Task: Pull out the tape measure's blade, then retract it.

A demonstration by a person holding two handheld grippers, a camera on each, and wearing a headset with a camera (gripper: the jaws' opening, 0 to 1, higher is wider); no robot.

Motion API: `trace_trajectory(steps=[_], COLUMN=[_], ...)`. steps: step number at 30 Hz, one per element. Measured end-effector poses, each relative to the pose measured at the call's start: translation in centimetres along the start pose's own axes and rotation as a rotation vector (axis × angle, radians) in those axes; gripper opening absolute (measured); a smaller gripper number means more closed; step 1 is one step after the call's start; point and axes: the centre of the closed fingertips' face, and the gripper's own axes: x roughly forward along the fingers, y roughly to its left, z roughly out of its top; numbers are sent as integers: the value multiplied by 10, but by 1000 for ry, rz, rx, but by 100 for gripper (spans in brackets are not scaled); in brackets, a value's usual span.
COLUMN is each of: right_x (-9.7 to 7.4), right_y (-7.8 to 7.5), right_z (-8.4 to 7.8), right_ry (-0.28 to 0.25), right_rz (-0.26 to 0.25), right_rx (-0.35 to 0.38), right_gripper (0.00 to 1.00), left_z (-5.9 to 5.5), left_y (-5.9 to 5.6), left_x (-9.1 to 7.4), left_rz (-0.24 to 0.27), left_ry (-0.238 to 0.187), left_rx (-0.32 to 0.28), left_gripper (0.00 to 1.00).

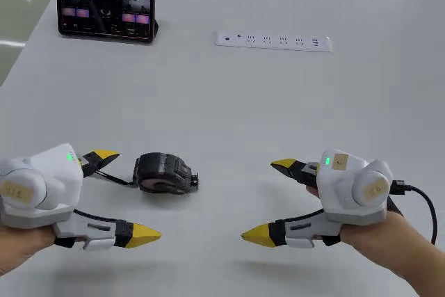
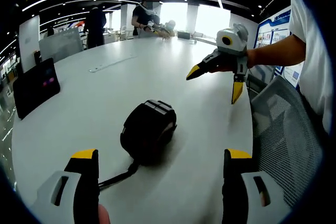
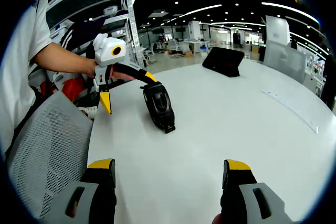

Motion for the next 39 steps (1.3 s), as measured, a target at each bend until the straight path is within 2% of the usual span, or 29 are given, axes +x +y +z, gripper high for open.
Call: trace_trajectory(steps=[18, 39], right_x=[25, 39], right_y=[-5, -9], right_z=[7, 7], right_ry=[11, 24], right_rz=[59, 94], right_rx=[-51, -58], right_gripper=[74, 73], left_z=[0, 2], left_y=[13, 22], left_x=[18, 34], left_rz=[-56, -95], left_ry=[54, 92], left_rx=[72, 158], left_gripper=[86, 52])
